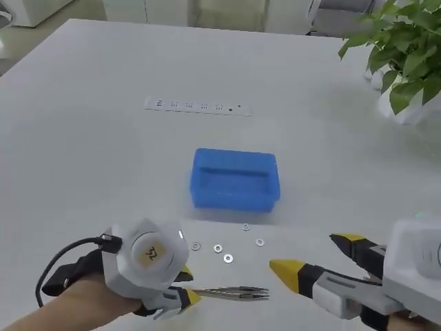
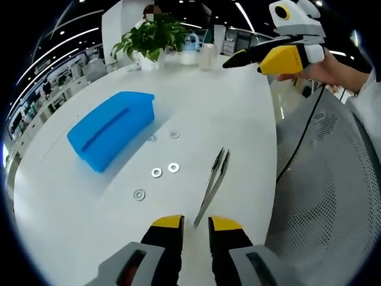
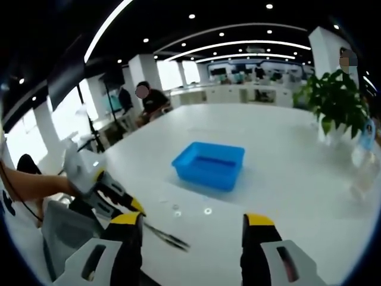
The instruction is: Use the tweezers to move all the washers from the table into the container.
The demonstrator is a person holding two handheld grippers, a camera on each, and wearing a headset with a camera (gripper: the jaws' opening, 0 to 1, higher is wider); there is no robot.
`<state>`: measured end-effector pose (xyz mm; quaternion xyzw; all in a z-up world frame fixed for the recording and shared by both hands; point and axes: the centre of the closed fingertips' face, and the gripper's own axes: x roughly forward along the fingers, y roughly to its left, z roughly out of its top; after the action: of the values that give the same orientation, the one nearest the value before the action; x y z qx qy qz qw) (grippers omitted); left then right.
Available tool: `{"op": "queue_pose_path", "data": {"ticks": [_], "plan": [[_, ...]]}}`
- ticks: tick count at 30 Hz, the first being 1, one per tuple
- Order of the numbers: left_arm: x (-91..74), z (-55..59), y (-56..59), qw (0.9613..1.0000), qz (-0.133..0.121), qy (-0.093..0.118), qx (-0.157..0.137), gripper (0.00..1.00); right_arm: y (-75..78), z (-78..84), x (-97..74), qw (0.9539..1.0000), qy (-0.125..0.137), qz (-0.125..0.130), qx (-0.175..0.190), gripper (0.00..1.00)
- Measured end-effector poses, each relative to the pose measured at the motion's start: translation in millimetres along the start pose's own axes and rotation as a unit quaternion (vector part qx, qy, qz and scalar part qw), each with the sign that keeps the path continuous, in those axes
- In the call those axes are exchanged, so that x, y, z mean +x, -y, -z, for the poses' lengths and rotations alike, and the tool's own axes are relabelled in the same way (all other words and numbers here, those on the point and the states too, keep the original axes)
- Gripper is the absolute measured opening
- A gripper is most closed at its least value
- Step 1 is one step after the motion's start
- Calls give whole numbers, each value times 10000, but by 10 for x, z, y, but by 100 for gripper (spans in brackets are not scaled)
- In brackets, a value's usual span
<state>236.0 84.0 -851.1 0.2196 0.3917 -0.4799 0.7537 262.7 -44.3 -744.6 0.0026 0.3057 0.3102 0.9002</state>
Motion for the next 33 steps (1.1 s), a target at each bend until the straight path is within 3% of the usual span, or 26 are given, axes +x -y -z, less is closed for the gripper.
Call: {"op": "queue_pose_path", "data": {"ticks": [3, 6, 18, 24, 29, 33], "plan": [[30, 42, -14, 9999, -19, -130, 97, 12, -7, -2, 6, 10000, 7, 11, -19, 64], [38, 70, -14, 9985, -99, -284, 459, 9, -26, 1, 12, 10000, -6, -4, -24, 64], [67, 21, 34, 9983, 90, -263, 505, 0, -36, -3, 24, 9999, -11, -46, -91, 62], [-34, -22, 84, 9973, 115, -280, 675, 0, -70, -17, 16, 9999, 1, -93, -128, 59], [-169, -143, 150, 9978, 136, -68, 646, 0, -87, -16, 8, 9997, -12, -65, -250, 61], [-295, -305, 225, 9979, 118, 219, 602, 0, -121, -36, -10, 9995, 18, -140, -273, 58]]}}
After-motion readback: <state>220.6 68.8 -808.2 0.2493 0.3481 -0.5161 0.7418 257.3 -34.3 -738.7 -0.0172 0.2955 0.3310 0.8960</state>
